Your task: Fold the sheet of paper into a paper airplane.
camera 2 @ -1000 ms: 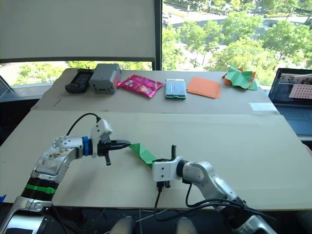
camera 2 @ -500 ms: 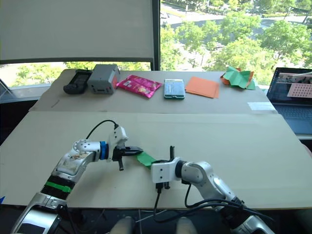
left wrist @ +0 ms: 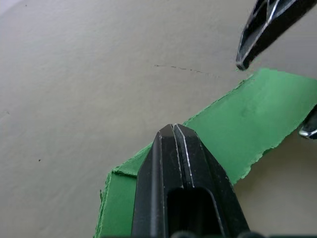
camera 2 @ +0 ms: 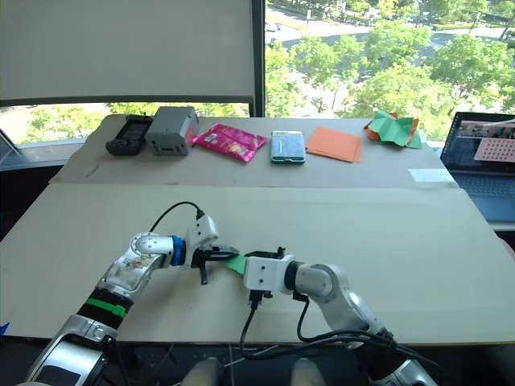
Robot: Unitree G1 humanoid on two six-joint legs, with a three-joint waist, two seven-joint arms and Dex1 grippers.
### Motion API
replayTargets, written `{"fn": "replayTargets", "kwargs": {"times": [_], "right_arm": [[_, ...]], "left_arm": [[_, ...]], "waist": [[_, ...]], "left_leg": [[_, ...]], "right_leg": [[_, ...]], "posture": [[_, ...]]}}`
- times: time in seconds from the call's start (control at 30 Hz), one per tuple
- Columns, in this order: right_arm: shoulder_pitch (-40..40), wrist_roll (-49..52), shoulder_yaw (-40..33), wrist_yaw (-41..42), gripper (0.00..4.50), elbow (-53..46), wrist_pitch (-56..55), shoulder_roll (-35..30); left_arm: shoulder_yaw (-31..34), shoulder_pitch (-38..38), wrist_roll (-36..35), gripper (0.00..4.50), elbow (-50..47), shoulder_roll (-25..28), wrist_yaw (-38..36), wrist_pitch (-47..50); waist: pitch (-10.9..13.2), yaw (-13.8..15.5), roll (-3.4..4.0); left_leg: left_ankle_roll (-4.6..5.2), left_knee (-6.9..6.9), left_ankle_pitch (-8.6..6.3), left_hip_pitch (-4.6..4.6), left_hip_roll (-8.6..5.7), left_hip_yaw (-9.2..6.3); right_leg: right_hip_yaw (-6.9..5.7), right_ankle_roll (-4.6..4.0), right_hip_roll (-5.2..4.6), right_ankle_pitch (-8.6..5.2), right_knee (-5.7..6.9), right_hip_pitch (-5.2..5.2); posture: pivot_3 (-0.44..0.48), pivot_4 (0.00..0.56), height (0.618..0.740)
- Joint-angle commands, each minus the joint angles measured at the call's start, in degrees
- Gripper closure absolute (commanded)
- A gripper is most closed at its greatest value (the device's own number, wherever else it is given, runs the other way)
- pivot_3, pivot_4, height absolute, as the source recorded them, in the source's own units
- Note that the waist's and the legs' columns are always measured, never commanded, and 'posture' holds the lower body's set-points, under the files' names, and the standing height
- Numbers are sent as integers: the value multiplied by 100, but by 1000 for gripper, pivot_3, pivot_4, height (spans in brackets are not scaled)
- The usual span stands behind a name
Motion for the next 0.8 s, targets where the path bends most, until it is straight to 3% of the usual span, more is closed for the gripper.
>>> {"fn": "replayTargets", "kwargs": {"times": [0.03, 0.17, 0.33, 0.8], "right_arm": [[-267, 699, -392, 100, 1553, -452, 1058, 343], [-516, 700, -365, -129, 2841, -63, 2013, 610], [-595, 517, -78, -342, 4448, 373, 2293, 639], [-544, 406, 462, -328, 4448, 811, 2635, 340]], "left_arm": [[-132, 153, 189, 4500, 37, 14, 54, 5], [-127, 233, 171, 4500, -84, 0, 109, 51], [-115, 295, 167, 4500, -195, 18, 145, 98], [-85, 281, 191, 4500, -207, 51, 183, 152]], "waist": [[-1, -1, -1], [-4, 3, 4], [-4, 3, 4], [-17, -7, 7]], "left_leg": [[0, 1, 0, 6, 0, 0], [-5, -2, -3, 20, 1, -2], [-5, -2, -3, 17, 0, 1], [-37, -3, -23, 21, 0, -1]], "right_leg": [[0, 0, 0, 0, 9, 0], [0, -1, 0, 0, 22, 2], [0, -1, -1, -1, 18, 1], [0, -2, -1, -1, 19, 1]], "posture": [[0, 150, 706], [0, 150, 706], [0, 150, 706], [0, 150, 706]]}}
